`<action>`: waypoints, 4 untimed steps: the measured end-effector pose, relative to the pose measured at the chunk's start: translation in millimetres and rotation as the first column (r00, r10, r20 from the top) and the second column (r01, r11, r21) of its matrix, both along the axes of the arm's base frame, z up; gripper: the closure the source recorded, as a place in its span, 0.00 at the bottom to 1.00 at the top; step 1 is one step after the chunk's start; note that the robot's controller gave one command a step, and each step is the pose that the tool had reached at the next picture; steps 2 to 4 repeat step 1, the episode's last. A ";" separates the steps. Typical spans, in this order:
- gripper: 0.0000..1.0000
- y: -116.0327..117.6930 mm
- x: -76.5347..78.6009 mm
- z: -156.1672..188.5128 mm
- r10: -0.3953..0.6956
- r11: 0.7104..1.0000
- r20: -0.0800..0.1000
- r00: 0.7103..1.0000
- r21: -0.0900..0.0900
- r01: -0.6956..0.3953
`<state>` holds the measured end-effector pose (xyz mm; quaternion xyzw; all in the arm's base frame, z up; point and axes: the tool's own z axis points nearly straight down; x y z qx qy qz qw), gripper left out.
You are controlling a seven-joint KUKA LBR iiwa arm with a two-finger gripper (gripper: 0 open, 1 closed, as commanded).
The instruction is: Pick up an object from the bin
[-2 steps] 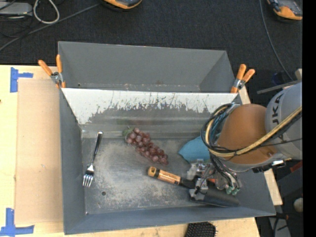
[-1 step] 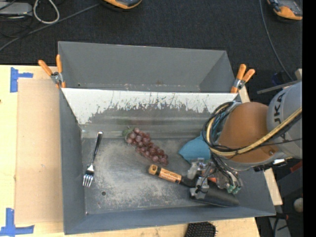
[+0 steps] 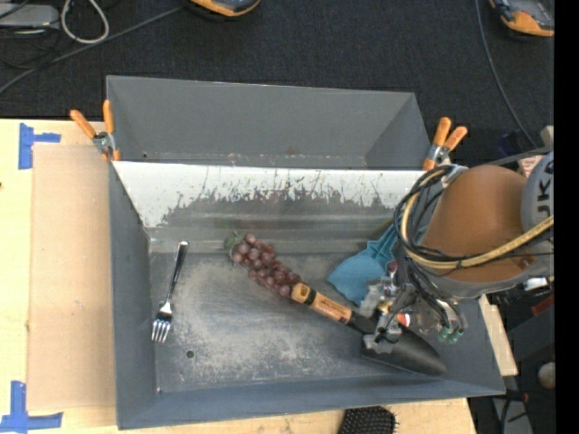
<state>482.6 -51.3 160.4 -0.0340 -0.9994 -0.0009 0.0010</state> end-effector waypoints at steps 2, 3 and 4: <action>1.00 0.3 -0.2 75.1 0.008 1.000 -0.005 1.000 0.000 -0.008; 1.00 0.3 -0.2 75.1 0.008 1.000 -0.005 1.000 0.000 -0.008; 1.00 0.3 -0.2 75.1 0.008 1.000 -0.005 1.000 0.000 -0.008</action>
Offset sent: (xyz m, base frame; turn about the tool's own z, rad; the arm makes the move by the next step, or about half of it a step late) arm -0.0086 0.0111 0.0159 0.0660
